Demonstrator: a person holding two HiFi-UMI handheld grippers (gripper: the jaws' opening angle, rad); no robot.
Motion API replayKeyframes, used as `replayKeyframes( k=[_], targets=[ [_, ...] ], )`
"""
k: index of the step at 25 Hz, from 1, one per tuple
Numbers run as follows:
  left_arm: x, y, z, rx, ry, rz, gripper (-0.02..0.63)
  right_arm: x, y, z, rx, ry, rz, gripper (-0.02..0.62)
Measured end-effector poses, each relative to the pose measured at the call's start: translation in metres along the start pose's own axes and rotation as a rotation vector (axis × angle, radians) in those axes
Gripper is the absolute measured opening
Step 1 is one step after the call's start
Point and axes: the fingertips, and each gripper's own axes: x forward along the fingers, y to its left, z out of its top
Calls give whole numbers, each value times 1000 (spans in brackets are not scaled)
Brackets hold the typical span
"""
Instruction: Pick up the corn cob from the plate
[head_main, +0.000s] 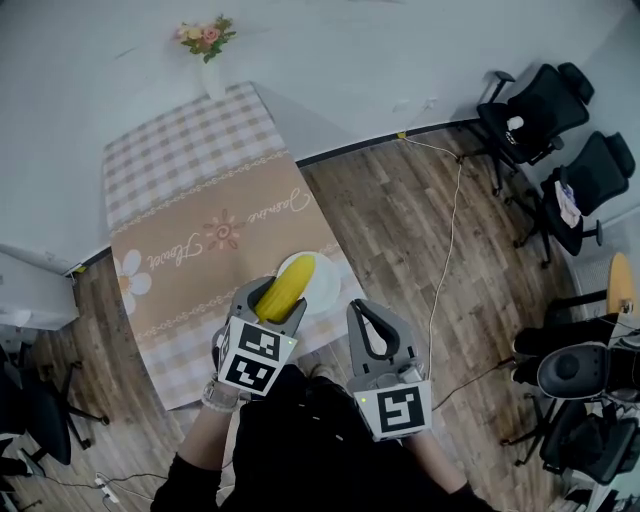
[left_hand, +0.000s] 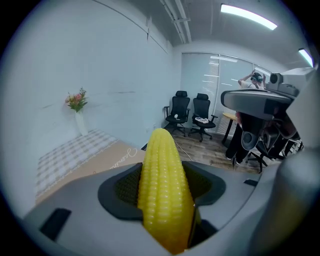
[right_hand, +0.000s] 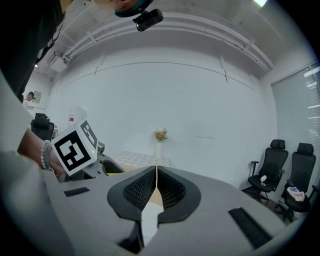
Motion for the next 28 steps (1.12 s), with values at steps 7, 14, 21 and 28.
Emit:
replayKeyframes(
  k=[7,14,21,28],
  targets=[
    [-30,2,18,-4,-51,37,253,-1,-3,10,-10,-28,11,43],
    [-55,5,42,29,-102,78,253,4,-2,23,-37,-63,43,43],
    [-73,2,56,45,-132,107,253,6,-2,28,-52,-71,68,43],
    [-84,-4,60,35,-158,126,253,1,-2,28,-55,-86,68,43]
  ],
)
